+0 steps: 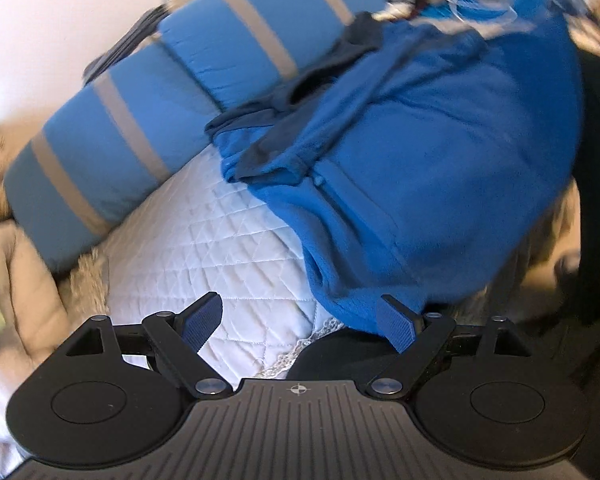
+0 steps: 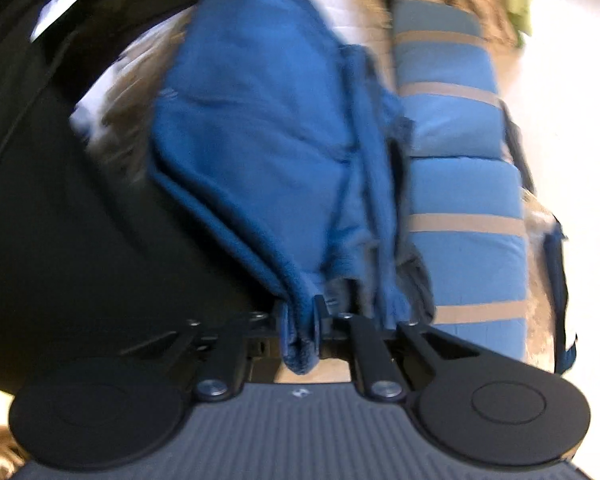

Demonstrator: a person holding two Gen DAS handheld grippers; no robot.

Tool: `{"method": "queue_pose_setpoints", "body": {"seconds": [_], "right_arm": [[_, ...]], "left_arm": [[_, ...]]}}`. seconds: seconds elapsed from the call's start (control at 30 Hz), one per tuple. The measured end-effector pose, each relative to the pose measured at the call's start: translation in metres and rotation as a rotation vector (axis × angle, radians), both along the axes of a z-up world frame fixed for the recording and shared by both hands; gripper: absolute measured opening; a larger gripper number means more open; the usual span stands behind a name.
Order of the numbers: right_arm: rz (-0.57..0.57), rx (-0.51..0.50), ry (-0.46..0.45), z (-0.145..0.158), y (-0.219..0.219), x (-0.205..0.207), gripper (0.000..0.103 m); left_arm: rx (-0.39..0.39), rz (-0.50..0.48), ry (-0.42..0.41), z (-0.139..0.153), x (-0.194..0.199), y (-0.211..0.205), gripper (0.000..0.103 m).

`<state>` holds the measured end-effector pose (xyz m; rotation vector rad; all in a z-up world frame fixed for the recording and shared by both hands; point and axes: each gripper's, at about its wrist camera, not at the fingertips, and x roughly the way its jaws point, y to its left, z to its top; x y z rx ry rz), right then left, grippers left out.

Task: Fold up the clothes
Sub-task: 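Grasp the jacket edge with the right gripper and lift it off the bed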

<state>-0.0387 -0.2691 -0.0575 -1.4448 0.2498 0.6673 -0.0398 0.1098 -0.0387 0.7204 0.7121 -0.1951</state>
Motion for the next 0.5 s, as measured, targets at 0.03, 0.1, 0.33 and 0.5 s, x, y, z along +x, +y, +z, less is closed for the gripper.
{"method": "queue_pose_setpoints", "body": {"seconds": [0.03,0.1,0.33,0.5], "right_arm": [[-0.016,0.028,-0.009,0.010,0.001,0.006,0.012],[-0.042,0.077,-0.031,0.031,0.003,0.020,0.012],[-0.107,0.201,-0.076,0.086,0.010,0.063,0.012],[-0.125,0.237,-0.082,0.102,0.015,0.081,0.012]], "left_arm": [[0.028,-0.021,-0.001,-0.004,-0.001,-0.004,0.084],[0.076,-0.057,0.000,-0.011,-0.002,-0.011,0.084],[0.200,-0.185,0.008,-0.033,-0.018,-0.034,0.084],[0.325,-0.260,0.011,-0.054,-0.026,-0.052,0.084]]}}
